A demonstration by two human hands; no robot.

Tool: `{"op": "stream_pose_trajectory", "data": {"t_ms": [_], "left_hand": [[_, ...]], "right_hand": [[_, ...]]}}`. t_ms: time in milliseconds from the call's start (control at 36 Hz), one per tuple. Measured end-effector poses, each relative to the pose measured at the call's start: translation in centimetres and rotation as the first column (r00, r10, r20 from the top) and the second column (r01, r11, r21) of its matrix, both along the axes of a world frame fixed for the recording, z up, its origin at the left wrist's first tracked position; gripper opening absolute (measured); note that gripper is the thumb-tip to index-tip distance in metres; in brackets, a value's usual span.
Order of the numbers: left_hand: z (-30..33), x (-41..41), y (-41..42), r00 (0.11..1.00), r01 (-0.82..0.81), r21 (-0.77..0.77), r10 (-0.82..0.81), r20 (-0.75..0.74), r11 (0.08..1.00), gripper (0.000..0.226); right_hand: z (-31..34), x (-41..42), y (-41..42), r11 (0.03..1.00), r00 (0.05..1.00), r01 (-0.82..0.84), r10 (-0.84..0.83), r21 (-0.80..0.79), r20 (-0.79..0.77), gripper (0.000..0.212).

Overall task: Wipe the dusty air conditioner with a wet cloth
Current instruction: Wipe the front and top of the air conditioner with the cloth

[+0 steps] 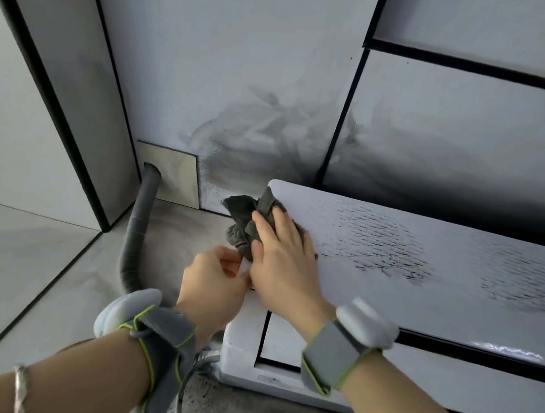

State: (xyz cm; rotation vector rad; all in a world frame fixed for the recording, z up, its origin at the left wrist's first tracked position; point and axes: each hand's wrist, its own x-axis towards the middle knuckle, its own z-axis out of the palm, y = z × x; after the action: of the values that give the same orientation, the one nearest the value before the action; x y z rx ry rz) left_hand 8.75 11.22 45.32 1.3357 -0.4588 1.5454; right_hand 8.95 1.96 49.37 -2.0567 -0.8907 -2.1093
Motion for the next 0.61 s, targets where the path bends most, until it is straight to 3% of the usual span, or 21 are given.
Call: {"op": "stream_pose_trajectory", "data": {"t_ms": [139, 250, 361, 500, 611], "left_hand": [[0.0, 0.3, 0.5, 0.998, 0.058, 0.025, -0.058, -0.007, 0.998, 0.024], [0.0, 0.4, 0.8, 0.996, 0.087, 0.047, -0.087, -0.002, 0.995, 0.023], [0.0, 0.7, 0.8, 0.995, 0.096, 0.044, -0.096, 0.014, 0.994, 0.024], [-0.2, 1.0, 0.4, 0.997, 0.042, 0.036, -0.044, 0.067, 0.998, 0.025], [-0.3, 1.0, 0.3, 0.996, 0.031, 0.028, -0.033, 0.087, 0.999, 0.024]], "right_hand": [[7.2, -0.9, 0.4, 0.987, 0.992, 0.076, -0.06, 0.142, -0.113, 0.049], [10.6, -1.5, 0.3, 0.981, 0.975, 0.105, -0.069, 0.164, -0.213, 0.05], [7.9, -1.6, 0.3, 0.987, 0.988, 0.083, -0.064, 0.134, -0.143, 0.05], [0.1, -0.7, -0.8, 1.0, 0.999, 0.017, -0.017, -0.017, -0.034, 0.052], [-0.1, -0.5, -1.4, 0.999, 0.999, 0.036, -0.037, -0.017, -0.04, 0.052]]}}
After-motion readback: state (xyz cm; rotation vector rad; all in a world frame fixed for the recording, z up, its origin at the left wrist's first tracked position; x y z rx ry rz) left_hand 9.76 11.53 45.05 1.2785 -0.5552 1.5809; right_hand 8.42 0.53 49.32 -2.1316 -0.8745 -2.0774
